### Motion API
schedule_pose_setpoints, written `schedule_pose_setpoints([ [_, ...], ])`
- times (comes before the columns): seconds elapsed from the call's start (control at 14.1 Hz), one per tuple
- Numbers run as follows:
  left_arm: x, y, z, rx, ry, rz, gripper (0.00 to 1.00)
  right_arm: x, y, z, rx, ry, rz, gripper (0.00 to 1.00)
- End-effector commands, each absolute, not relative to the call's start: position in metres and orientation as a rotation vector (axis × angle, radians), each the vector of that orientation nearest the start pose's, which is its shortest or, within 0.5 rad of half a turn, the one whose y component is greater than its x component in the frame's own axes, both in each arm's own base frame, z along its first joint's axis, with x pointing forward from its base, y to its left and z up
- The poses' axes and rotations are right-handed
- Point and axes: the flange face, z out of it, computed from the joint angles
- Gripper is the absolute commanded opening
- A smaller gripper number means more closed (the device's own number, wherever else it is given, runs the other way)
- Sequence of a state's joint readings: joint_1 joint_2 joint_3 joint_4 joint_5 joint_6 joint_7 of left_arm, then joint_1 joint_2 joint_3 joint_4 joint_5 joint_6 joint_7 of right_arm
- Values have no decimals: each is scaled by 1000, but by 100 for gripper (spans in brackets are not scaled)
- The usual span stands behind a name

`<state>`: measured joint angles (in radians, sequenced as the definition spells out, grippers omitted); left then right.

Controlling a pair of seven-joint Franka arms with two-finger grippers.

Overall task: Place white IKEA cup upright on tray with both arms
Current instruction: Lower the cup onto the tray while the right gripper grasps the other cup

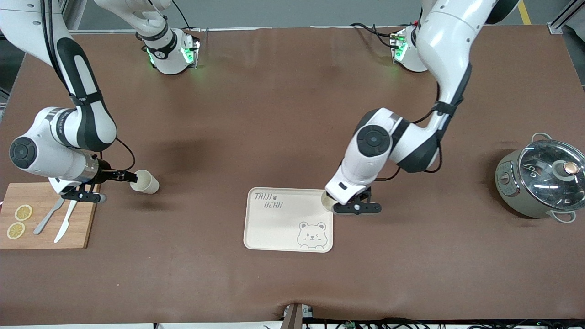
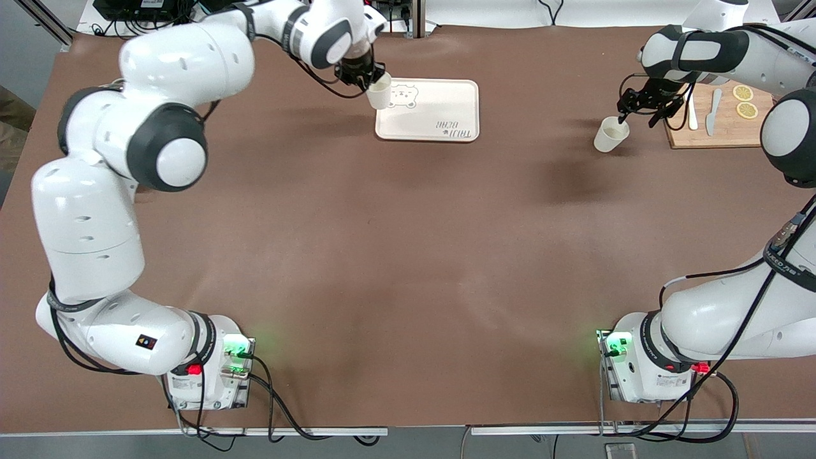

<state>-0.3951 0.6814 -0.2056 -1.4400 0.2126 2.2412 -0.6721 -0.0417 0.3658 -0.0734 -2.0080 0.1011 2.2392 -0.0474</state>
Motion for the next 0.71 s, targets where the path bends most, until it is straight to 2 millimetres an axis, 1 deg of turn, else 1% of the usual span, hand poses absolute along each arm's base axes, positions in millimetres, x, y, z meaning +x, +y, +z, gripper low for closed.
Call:
schedule_pose_setpoints([
  [0.0,633,-393,300,-3156,-50,-229,0,581,-62,251,-3056,234,180,75],
  [0.07,631,-396,294,-3155,-52,-220,0,581,-61,248,-3058,233,174,66],
  [0.14,629,-397,291,-3155,-55,-218,0,582,-57,247,-3058,224,171,64],
  [0.21,629,-399,288,-3160,-55,-222,0,582,-54,243,-3059,217,179,60],
  [0.28,628,-403,284,-3164,-62,-233,0,582,-54,243,-3059,217,179,54],
  [0.35,627,-405,280,-3167,-61,-238,0,582,-54,241,-3057,221,178,50],
  [0.5,627,-407,274,-3177,-84,-248,0,583,-54,237,-3042,246,171,32],
  [0.64,622,-418,268,-3189,-88,-258,0,583,-54,237,-3041,247,171,13],
])
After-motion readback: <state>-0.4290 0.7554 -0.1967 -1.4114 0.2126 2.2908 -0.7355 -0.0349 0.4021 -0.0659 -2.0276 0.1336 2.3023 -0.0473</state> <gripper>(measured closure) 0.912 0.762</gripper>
